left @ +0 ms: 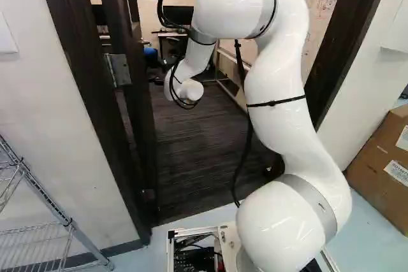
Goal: Open the door and move inside
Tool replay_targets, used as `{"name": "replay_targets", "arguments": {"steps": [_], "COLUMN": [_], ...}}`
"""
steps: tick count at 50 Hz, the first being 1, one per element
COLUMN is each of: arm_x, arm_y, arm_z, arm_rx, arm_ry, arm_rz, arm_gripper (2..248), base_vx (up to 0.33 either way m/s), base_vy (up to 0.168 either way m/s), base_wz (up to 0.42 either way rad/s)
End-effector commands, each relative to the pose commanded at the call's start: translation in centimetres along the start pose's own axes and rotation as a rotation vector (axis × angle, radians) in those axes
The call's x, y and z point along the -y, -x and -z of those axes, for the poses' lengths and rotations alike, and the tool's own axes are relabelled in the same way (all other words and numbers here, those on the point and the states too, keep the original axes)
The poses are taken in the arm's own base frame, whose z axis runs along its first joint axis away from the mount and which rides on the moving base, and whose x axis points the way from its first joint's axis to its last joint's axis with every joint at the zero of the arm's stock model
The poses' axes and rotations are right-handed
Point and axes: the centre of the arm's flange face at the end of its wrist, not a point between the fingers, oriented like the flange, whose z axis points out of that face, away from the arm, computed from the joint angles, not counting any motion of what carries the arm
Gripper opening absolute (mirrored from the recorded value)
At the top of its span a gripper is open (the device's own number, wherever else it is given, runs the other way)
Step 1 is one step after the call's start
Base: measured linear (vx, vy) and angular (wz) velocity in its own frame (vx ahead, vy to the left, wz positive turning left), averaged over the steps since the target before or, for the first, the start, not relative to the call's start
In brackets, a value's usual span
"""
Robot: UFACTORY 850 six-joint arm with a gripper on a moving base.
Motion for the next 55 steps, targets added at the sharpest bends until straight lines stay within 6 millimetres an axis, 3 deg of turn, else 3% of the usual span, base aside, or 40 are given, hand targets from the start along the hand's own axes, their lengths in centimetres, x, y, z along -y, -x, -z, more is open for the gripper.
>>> {"name": "replay_targets", "arguments": {"steps": [28, 55], "arm_x": [-2.7, -5.7], "arm_y": [-0.7, -0.5], "arm_z": [5.4, 14.1], "arm_rx": [0.024, 0.060], "arm_ry": [0.055, 0.138], "arm_rz": [-0.015, -0.041], "arm_gripper": [247, 247], "base_vx": [0.000, 0.000], "base_vy": [0.000, 0.000], "base_wz": [0.000, 0.000]}}
